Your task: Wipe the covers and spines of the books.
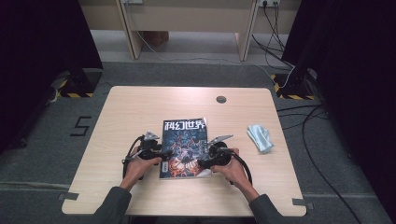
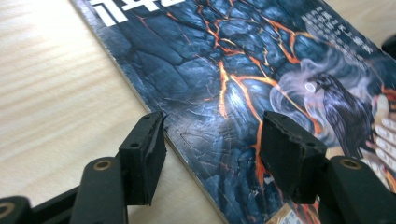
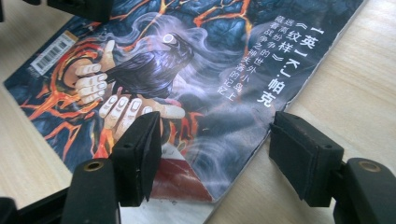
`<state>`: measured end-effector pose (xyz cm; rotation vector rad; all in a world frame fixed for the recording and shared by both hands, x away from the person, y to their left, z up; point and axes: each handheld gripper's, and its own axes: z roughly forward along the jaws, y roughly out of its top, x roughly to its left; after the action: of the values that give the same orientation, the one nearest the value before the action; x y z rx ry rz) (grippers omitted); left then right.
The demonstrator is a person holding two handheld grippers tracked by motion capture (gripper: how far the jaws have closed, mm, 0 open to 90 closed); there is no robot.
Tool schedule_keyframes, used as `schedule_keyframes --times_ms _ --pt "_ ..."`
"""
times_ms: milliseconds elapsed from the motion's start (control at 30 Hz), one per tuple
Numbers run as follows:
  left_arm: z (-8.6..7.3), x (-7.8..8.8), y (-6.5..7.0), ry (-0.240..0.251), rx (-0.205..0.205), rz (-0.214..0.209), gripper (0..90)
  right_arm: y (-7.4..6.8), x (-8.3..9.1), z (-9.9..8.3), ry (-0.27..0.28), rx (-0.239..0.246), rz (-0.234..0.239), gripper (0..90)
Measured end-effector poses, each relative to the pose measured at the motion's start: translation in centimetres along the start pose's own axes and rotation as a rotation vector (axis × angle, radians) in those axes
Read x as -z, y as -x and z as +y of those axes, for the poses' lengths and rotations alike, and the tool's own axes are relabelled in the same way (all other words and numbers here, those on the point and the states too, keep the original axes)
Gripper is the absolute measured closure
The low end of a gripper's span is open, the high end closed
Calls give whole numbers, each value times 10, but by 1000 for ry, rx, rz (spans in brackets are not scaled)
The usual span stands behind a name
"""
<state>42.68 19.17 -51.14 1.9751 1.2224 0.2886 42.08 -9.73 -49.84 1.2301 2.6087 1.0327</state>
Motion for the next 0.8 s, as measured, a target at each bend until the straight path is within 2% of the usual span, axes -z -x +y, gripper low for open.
schedule_keyframes --times_ms 67,167,200,300,467,567,667,700,733,800 --pt "-1 2 0 -4 -6 9 390 4 1 0 3 -30 18 365" --pt "-5 6 1 2 -5 12 354 9 4 -1 5 -20 -9 355" --pt "-9 12 -1 8 2 15 338 17 10 -4 8 -26 -27 354" --pt "-13 22 -3 24 13 15 323 30 23 -9 32 -58 -41 350" --pt "-24 38 0 30 -5 3 309 48 42 -15 66 -98 -76 330" --pt "-31 43 3 19 -15 -8 309 59 56 -16 84 -100 -125 330" --pt "-37 46 8 3 -30 -24 308 71 75 -18 97 -101 -213 332" --pt "-37 46 8 3 -30 -24 307 71 75 -18 97 -101 -213 332" --pt "-41 48 12 -6 -45 -29 306 83 86 -19 101 -101 -265 340" --pt "-43 50 15 -10 -49 -36 303 95 94 -23 108 -128 -300 352"
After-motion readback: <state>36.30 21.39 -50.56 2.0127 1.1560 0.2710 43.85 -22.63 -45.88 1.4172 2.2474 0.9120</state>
